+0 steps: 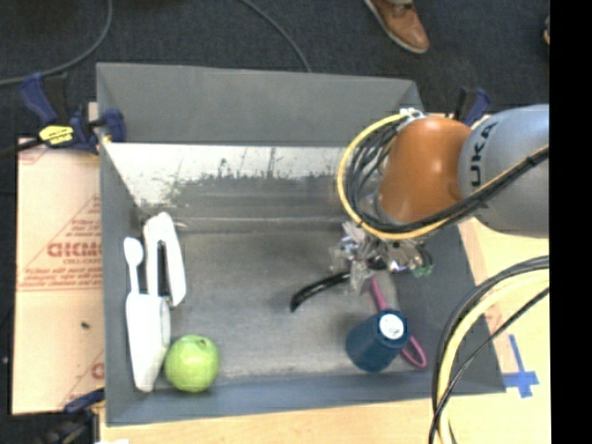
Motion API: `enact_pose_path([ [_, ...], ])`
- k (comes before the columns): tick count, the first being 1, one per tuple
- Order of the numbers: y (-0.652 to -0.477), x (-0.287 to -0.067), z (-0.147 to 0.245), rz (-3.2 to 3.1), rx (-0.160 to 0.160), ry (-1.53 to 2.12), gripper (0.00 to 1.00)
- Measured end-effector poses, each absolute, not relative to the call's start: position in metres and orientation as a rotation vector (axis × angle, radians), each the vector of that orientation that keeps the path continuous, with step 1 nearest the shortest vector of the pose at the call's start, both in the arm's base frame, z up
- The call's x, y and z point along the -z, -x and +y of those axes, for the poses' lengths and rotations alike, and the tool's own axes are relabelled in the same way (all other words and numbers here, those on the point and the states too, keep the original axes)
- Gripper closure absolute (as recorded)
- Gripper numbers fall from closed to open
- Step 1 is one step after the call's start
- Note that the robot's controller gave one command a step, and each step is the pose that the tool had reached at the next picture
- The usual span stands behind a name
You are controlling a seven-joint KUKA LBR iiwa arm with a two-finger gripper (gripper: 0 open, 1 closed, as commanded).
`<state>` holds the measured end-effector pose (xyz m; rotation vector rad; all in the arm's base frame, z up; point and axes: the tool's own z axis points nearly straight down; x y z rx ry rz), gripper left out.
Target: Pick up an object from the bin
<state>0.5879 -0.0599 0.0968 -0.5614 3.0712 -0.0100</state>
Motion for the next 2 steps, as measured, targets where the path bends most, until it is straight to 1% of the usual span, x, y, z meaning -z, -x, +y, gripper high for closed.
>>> enact_pose_path([
  [1, -0.584, -0.146, -0.062, 3.081, 0.007, 0.571, 1.0],
  [2, -0.587, -0.1, -0.065, 3.063, 0.012, 0.565, 1.0],
])
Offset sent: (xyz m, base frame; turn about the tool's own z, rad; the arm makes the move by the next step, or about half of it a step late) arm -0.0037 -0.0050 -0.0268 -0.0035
